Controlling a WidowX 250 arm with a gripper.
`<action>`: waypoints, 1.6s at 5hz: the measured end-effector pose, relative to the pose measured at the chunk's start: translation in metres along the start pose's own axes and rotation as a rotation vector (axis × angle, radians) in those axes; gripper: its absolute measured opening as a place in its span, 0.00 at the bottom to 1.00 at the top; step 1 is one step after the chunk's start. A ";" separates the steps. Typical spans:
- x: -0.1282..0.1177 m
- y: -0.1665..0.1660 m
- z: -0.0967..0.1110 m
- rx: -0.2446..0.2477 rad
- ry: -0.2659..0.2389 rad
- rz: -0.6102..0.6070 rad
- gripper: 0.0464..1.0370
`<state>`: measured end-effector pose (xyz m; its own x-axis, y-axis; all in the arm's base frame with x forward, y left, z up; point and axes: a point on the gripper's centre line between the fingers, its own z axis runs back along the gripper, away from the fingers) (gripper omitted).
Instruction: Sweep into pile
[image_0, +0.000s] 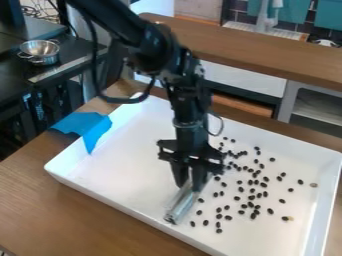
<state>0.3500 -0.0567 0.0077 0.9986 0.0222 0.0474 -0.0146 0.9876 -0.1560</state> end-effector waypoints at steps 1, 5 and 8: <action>-0.001 -0.024 -0.003 -0.007 -0.014 -0.013 0.28; -0.001 -0.092 -0.006 -0.075 0.007 0.014 0.28; 0.027 -0.006 0.050 -0.111 0.017 0.134 0.28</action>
<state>0.3743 -0.0543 0.0587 0.9888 0.1489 0.0027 -0.1428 0.9529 -0.2676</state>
